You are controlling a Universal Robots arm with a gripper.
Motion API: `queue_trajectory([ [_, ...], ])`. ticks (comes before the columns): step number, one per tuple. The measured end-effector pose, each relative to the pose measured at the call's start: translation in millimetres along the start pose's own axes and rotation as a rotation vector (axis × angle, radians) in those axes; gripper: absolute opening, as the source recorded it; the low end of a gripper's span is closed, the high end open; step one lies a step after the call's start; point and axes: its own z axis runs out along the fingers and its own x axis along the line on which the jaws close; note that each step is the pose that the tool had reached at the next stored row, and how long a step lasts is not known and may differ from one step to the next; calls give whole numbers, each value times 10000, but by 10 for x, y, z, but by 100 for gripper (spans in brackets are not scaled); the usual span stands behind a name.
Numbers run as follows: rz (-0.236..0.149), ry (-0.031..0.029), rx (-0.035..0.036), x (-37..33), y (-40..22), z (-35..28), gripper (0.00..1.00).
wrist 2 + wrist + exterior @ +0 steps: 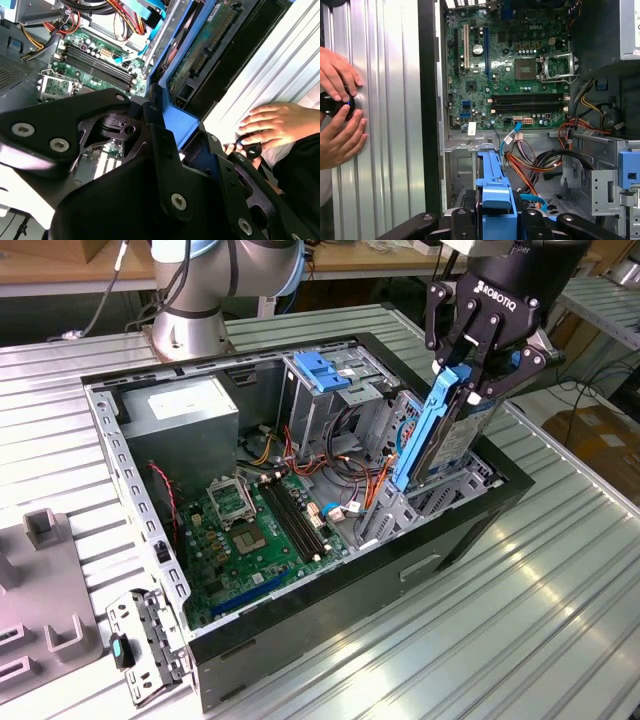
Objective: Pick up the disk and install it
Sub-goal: 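Insert the disk into the insertion slot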
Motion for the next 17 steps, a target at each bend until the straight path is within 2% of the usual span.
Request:
queue_trajectory([
  [6, -14, 1, 0, -57, 3, -3, 37],
  [15, -17, 6, 0, -49, 3, 33, 37],
  [17, -16, -18, 3, -42, 3, 47, 37],
])
